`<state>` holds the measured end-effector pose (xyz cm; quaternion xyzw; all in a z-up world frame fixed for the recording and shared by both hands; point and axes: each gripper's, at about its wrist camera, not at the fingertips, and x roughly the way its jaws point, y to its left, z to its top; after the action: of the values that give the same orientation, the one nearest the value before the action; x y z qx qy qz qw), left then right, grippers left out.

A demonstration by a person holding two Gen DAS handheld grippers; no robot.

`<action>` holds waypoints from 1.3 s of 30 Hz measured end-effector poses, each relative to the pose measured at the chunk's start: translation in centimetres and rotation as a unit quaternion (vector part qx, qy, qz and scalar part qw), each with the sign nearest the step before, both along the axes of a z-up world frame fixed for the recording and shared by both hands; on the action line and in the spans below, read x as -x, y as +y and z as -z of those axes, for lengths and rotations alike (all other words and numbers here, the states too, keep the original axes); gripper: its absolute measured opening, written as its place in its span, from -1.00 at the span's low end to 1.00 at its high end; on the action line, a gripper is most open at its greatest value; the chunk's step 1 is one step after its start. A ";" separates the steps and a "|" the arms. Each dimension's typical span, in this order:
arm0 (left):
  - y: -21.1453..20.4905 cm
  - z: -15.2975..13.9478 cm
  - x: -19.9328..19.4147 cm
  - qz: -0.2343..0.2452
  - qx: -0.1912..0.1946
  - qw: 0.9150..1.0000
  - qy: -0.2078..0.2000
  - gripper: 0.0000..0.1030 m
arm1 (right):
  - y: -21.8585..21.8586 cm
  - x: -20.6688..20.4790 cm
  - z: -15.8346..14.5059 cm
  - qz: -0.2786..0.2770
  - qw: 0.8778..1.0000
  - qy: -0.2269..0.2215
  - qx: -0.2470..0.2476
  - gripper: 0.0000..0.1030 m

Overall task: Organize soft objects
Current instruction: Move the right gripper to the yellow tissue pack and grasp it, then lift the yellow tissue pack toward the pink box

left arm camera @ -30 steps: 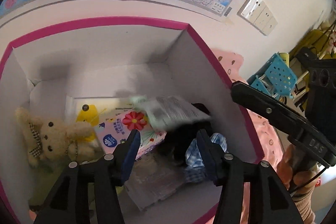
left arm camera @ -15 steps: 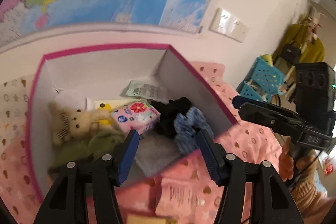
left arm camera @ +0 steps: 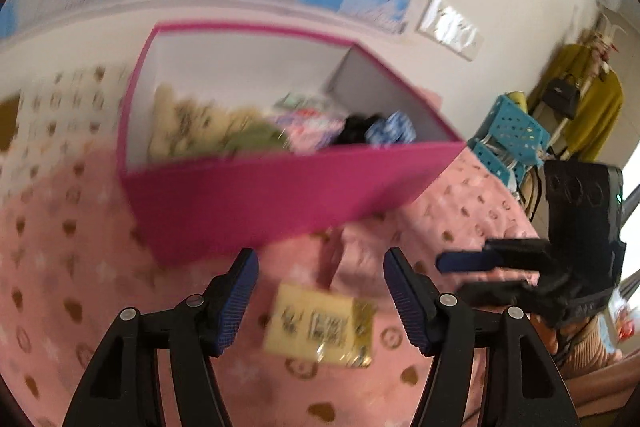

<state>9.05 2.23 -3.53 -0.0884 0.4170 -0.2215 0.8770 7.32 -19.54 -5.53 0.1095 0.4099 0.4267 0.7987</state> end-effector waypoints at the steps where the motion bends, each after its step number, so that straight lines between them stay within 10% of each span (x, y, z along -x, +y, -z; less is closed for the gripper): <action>1: 0.3 0.6 0.1 -0.003 0.003 1.000 0.008 0.29 | 0.6 0.2 0.6 -0.004 1.000 0.007 0.005 -0.13; 15: 0.4 4.2 1.4 0.016 0.013 0.998 0.059 -0.18 | 3.5 0.5 2.8 -0.007 0.999 0.038 0.011 -0.13; 39: -0.3 4.0 5.2 0.030 0.054 0.996 0.069 -0.18 | 3.7 0.8 1.9 0.006 0.999 0.025 0.031 -0.38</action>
<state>3.88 1.95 -7.49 -0.1381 0.4661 -0.2635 0.8332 6.56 -15.87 -7.41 0.0982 0.4421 0.4064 0.7936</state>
